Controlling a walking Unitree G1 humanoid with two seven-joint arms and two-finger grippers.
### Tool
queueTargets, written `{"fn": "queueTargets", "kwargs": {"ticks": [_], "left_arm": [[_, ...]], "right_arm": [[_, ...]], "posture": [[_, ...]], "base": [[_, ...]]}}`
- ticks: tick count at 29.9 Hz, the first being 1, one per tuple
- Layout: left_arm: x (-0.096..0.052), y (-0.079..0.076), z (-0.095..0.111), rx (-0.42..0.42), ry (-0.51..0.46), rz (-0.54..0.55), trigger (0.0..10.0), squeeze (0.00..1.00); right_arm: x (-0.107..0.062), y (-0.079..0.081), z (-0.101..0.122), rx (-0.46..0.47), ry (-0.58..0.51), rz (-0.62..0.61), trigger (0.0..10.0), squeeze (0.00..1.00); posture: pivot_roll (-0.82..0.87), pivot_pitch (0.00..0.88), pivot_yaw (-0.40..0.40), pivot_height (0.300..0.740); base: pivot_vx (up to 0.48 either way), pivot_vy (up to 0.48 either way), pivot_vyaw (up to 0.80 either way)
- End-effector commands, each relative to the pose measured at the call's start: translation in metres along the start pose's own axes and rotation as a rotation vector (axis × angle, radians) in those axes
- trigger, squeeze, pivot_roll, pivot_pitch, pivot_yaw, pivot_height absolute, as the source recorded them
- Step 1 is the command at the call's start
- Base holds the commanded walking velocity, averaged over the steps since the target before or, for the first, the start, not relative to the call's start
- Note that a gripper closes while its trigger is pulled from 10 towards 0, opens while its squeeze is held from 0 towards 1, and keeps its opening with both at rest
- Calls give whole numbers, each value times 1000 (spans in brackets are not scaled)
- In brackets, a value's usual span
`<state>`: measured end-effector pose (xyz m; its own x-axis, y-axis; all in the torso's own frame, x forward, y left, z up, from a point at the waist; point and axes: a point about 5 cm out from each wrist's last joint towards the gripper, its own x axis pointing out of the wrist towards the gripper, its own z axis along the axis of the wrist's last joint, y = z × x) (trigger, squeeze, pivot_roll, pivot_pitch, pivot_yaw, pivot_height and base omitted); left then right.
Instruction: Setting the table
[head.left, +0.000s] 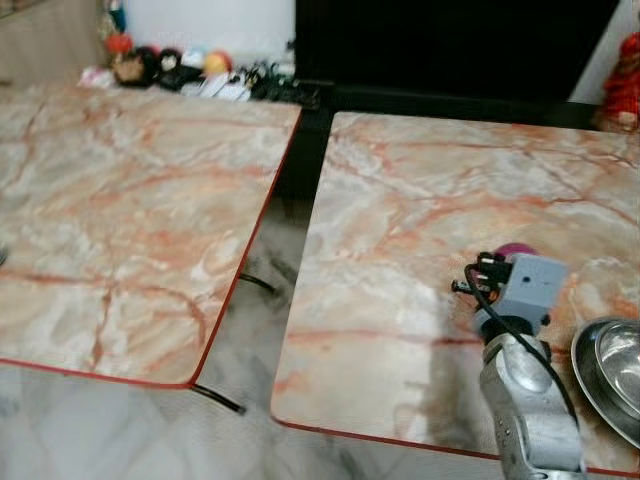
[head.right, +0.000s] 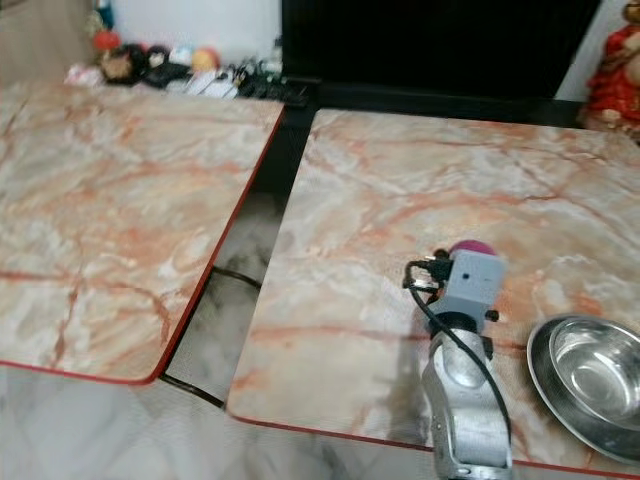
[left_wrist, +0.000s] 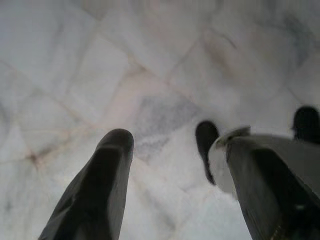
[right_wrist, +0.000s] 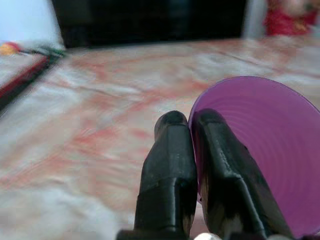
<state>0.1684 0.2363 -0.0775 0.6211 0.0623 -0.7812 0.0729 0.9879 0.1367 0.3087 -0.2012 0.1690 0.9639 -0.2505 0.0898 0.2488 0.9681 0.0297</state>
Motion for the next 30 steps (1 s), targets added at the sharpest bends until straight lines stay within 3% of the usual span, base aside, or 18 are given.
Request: {"fn": "queueTargets", "kwargs": {"ticks": [1, 6, 13, 19, 30], "left_arm": [[-4, 1, -14, -14, 47, 4, 10000, 0], [-4, 1, -14, -15, 46, 5, 10000, 0], [-3, 0, -13, -17, 45, -3, 10000, 0], [-3, -1, -13, -17, 48, -9, 10000, 0], [-3, -1, -12, -16, 48, -9, 10000, 0]], "right_arm": [[-2, 1, 0, 9, 3, -4, 10000, 0], [-1, 0, -1, 7, 7, -19, 10000, 0], [11, -14, -14, -89, 159, -126, 10000, 0], [19, -23, -15, -63, 211, -183, 10000, 0], [32, -21, -11, -19, 265, -181, 10000, 0]], "posture": [[-66, 110, -18, 740], [-64, 111, -20, 740], [-68, 111, -20, 740], [-68, 111, -20, 740], [-67, 117, -11, 740]], "base": [[0, 0, 0], [0, 0, 0], [0, 0, 0], [0, 0, 0], [0, 0, 0]]}}
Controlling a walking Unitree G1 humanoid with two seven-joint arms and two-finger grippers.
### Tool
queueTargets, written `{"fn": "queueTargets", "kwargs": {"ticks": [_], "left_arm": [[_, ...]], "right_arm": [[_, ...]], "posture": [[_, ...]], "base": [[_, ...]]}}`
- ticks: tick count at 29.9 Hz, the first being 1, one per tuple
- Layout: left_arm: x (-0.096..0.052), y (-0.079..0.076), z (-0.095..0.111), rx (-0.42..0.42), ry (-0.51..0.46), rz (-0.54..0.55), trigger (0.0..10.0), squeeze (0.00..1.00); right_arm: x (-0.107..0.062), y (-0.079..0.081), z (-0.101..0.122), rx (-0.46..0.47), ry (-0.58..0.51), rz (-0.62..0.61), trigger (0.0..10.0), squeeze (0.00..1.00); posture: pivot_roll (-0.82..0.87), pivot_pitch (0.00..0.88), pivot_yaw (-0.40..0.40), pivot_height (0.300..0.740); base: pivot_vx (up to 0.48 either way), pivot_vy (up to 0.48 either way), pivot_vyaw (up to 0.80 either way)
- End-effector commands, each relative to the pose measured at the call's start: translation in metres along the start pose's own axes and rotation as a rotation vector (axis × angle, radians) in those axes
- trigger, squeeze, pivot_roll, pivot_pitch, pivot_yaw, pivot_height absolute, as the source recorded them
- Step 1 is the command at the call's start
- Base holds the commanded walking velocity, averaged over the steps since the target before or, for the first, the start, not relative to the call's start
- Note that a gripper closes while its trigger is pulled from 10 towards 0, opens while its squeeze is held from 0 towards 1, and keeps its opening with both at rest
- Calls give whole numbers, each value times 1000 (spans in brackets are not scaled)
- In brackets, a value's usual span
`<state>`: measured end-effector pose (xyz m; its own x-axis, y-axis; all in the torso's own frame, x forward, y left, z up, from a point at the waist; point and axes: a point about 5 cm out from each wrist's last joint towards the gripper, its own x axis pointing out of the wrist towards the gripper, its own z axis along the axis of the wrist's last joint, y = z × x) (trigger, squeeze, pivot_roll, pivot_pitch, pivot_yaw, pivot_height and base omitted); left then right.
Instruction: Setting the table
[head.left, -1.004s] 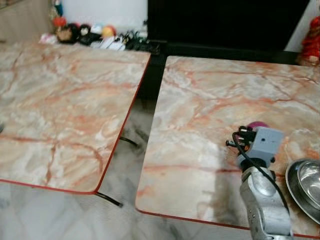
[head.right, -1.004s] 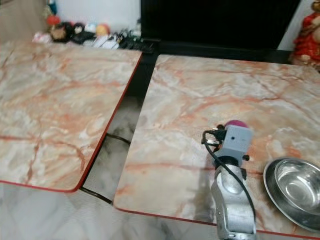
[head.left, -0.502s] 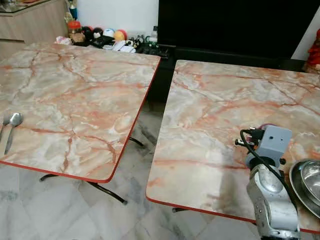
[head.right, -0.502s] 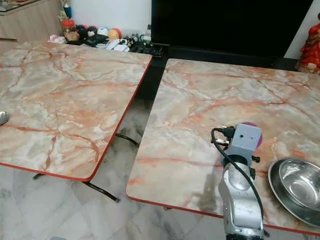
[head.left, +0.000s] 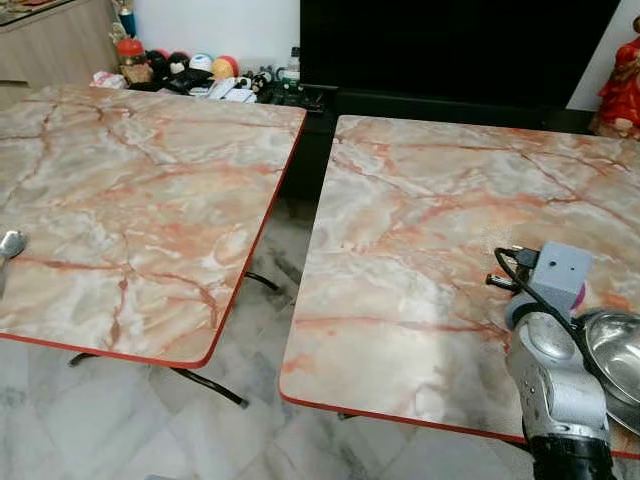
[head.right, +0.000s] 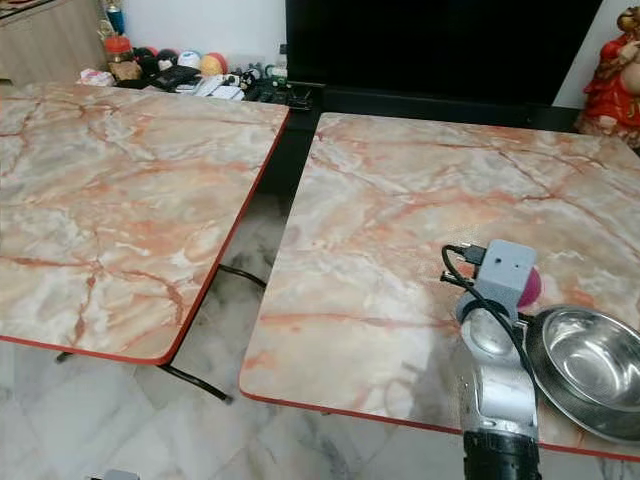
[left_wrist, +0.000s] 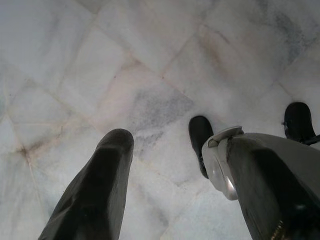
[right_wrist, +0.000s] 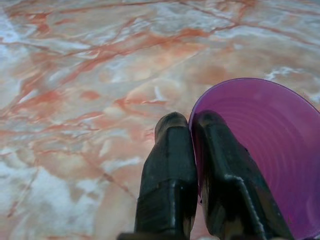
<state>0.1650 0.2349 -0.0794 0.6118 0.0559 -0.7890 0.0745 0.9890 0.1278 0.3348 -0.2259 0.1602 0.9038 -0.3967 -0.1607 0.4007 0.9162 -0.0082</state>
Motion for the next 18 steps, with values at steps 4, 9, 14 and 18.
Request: {"fn": "queueTargets", "kwargs": {"ticks": [4, 9, 14, 18], "left_arm": [[-2, 1, -9, -12, 37, 0, 10000, 0], [-2, 2, -9, -10, 39, 0, 10000, 0], [-2, 1, -9, -10, 39, -1, 10000, 0], [-2, 1, -9, -10, 38, -2, 10000, 0]], "right_arm": [[2, 0, 2, 24, 19, -2, 10000, 0], [-1, 2, 5, 22, 17, 5, 10000, 0], [-6, 5, 7, 46, 29, 18, 10000, 0], [-11, 8, 11, 45, 24, 29, 10000, 0]], "posture": [[-65, 118, -10, 740], [-63, 120, -9, 740], [-67, 124, -12, 740], [-69, 124, -14, 740]], "base": [[0, 0, 0], [0, 0, 0], [0, 0, 0], [0, 0, 0]]}}
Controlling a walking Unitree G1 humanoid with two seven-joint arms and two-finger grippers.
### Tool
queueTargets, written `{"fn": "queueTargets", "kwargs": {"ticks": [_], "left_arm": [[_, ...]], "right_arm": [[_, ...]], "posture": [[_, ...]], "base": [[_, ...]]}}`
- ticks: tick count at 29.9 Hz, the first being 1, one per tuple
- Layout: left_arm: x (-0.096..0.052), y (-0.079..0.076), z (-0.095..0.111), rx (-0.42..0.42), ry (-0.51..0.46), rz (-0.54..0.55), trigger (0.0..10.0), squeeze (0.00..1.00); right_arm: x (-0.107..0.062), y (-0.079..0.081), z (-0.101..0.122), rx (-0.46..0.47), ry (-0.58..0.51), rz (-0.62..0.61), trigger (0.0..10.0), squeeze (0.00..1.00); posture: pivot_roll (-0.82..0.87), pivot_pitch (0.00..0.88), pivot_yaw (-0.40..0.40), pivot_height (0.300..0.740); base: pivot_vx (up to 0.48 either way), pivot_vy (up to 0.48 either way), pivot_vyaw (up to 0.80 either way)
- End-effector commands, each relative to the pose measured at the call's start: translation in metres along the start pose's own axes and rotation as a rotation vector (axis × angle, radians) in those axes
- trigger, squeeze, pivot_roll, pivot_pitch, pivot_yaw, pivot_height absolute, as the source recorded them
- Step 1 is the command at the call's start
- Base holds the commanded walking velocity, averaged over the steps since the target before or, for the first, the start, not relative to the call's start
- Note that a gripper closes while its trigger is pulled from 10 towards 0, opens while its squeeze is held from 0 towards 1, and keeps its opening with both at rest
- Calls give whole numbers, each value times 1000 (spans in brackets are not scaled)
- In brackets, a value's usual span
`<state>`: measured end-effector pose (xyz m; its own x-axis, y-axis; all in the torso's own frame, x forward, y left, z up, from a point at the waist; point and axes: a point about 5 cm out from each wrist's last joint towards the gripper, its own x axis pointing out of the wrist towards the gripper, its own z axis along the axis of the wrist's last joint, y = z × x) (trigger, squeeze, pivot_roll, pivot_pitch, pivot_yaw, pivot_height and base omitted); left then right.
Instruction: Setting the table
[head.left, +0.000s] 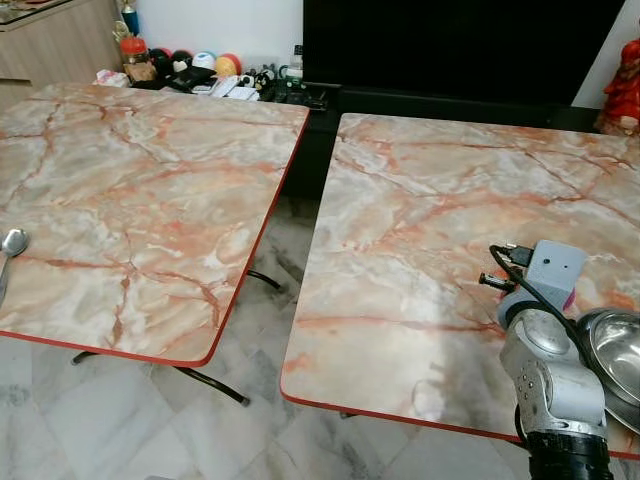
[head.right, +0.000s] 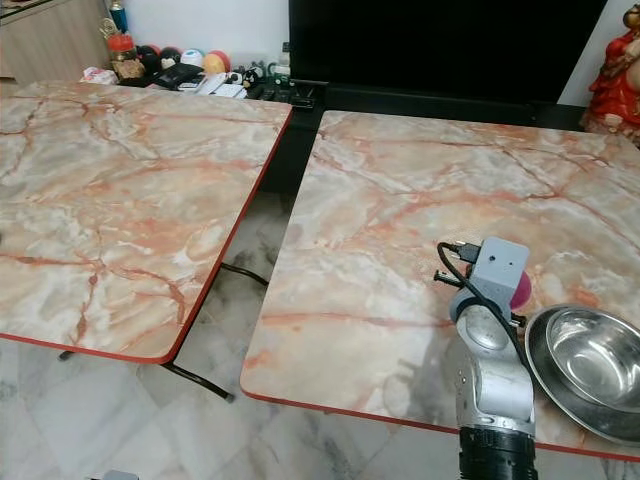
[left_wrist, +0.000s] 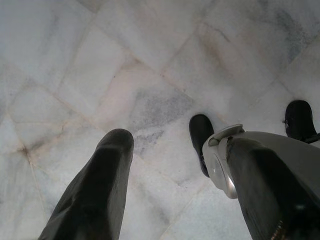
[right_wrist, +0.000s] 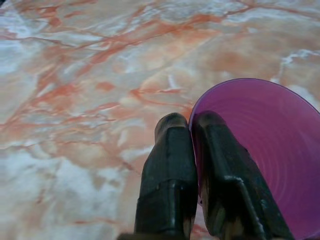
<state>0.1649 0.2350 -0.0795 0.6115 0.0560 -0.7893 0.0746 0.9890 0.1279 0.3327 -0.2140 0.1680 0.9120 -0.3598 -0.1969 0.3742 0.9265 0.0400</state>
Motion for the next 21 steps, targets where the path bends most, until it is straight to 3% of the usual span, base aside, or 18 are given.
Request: {"fn": "queueTargets", "kwargs": {"ticks": [1, 21], "left_arm": [[-2, 0, -9, -11, 38, -2, 10000, 0], [-1, -4, -9, -16, 41, -14, 10000, 0]], "right_arm": [[-5, -1, 6, 3, -16, 0, 10000, 0], [-13, -9, -5, -23, 45, -27, 10000, 0]], "posture": [[-70, 125, -15, 740], [-69, 115, -20, 740]], "base": [[0, 0, 0], [0, 0, 0]]}}
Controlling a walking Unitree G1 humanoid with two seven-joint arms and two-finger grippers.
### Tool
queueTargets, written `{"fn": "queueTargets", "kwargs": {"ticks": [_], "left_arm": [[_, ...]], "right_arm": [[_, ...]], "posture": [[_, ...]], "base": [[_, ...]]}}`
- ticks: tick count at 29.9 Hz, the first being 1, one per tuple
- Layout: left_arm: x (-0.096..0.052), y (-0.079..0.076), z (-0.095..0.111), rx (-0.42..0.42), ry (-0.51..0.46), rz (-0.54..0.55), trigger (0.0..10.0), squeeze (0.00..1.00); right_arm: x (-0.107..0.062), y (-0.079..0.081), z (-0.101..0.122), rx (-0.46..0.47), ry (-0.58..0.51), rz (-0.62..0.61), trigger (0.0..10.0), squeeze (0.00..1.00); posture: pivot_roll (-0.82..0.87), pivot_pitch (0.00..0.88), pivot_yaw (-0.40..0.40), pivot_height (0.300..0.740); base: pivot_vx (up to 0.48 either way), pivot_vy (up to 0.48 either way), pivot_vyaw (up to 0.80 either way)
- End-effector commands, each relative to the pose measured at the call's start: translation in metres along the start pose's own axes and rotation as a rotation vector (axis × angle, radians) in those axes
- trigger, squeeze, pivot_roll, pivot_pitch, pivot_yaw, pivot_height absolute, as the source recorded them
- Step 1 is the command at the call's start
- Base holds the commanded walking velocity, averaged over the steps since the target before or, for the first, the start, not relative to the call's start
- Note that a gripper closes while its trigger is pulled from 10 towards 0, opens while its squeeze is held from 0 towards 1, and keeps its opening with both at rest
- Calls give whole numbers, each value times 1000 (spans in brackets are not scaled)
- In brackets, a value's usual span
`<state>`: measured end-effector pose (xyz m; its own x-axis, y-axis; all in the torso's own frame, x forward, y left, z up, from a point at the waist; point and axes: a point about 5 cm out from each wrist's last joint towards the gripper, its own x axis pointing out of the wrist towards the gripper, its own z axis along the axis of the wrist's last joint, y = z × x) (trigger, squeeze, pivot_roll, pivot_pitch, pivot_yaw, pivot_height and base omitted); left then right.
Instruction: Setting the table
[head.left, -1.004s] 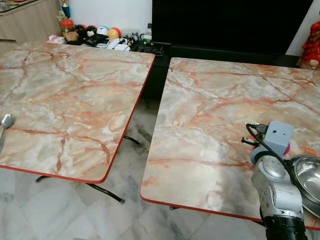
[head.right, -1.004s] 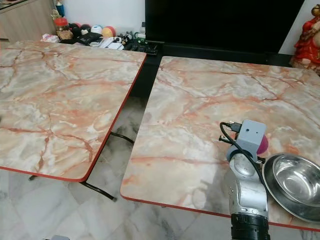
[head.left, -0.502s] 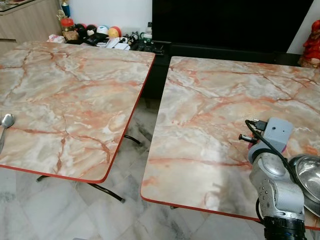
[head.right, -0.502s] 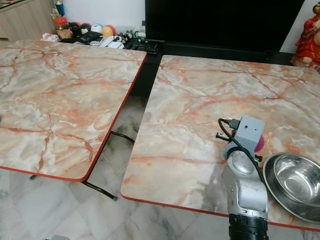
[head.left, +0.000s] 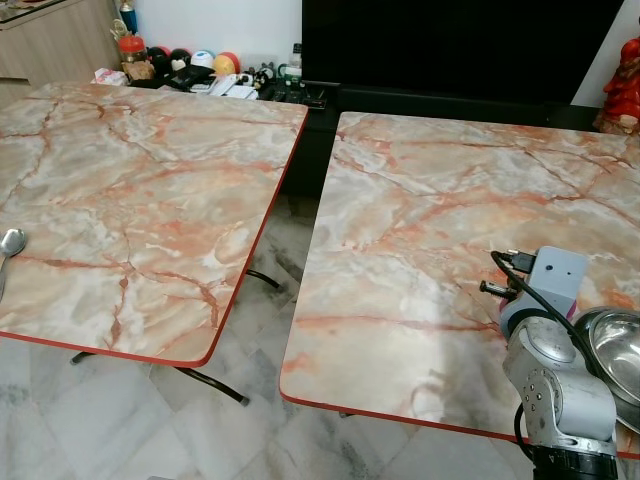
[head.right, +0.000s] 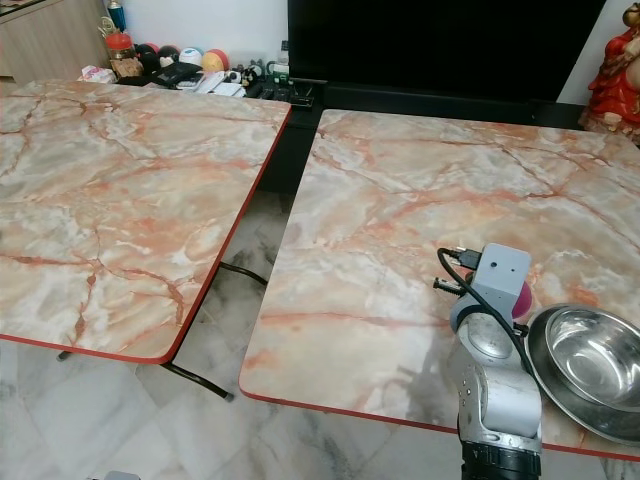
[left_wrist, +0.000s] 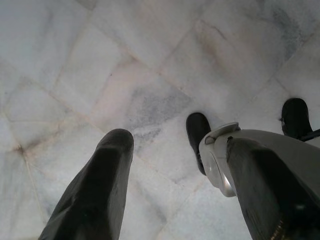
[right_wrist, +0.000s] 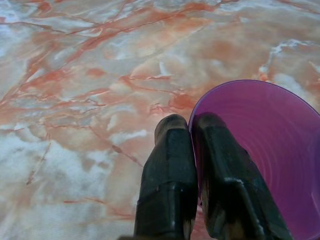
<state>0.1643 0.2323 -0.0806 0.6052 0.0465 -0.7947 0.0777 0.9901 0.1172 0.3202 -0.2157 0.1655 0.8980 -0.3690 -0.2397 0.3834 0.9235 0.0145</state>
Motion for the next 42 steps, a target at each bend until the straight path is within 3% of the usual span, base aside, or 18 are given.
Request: {"fn": "queueTargets", "kwargs": {"ticks": [1, 13, 14, 15, 21, 24, 25, 26, 27, 28, 30, 31, 32, 33, 42], "left_arm": [[-2, -1, -8, -12, 34, -3, 10000, 0], [-2, -1, -10, -11, 39, -5, 10000, 0], [-2, -1, -10, -10, 39, -6, 10000, 0], [-2, -1, -10, -9, 40, -8, 10000, 0], [-2, -1, -10, -11, 41, -7, 10000, 0], [-2, 0, -11, -11, 42, -6, 10000, 0], [-2, 0, -11, -11, 42, -6, 10000, 0], [-2, 0, -11, -11, 42, -6, 10000, 0], [-2, 0, -11, -11, 43, -6, 10000, 0], [-2, 0, -11, -12, 43, -6, 10000, 0], [-2, 0, -11, -13, 43, -7, 10000, 0], [-2, 0, -11, -13, 43, -7, 10000, 0], [-2, -1, -11, -12, 44, -7, 10000, 0], [-2, -1, -11, -11, 45, -10, 10000, 0], [-3, 0, -11, -13, 46, -8, 10000, 0]], "right_arm": [[-2, -3, -1, 0, 3, -14, 10000, 0], [-4, -6, -3, 7, 14, -32, 10000, 0], [-4, -7, -3, 8, 14, -35, 10000, 129], [-4, -7, -3, 10, 15, -38, 10000, 349], [-4, -7, -3, 15, 17, -44, 10000, 298], [-3, -7, -2, 24, 9, -46, 10000, 133], [-3, -7, -1, 25, 8, -47, 10000, 133], [-3, -7, -1, 27, 7, -46, 10000, 235], [-3, -7, -1, 28, 6, -46, 10000, 890], [-3, -7, 0, 28, 6, -46, 10000, 1000], [-3, -7, 0, 28, 5, -48, 10000, 980], [-3, -7, 0, 28, 5, -48, 10000, 655], [-3, -7, 0, 28, 4, -48, 10000, 541], [-3, -7, 1, 30, 2, -48, 10000, 0], [-2, -10, 3, 34, -10, -63, 10000, 0]], "posture": [[-69, 115, -20, 740], [-70, 119, -18, 740], [-69, 120, -17, 740], [-69, 120, -17, 740], [-67, 118, -17, 740], [-68, 118, -18, 740], [-68, 118, -18, 740], [-68, 118, -18, 740], [-68, 118, -18, 740], [-66, 118, -18, 740], [-66, 118, -18, 740], [-66, 118, -18, 740], [-68, 117, -18, 740], [-68, 117, -18, 740], [-67, 117, -19, 740]], "base": [[0, 0, 0], [0, 0, 0], [0, 0, 0], [0, 0, 0], [0, 0, 0], [0, 0, 0], [0, 0, 0], [0, 0, 0], [0, 0, 0], [0, 0, 0], [0, 0, 0], [0, 0, 0], [0, 0, 0], [0, 0, 0], [0, 0, 0]]}}
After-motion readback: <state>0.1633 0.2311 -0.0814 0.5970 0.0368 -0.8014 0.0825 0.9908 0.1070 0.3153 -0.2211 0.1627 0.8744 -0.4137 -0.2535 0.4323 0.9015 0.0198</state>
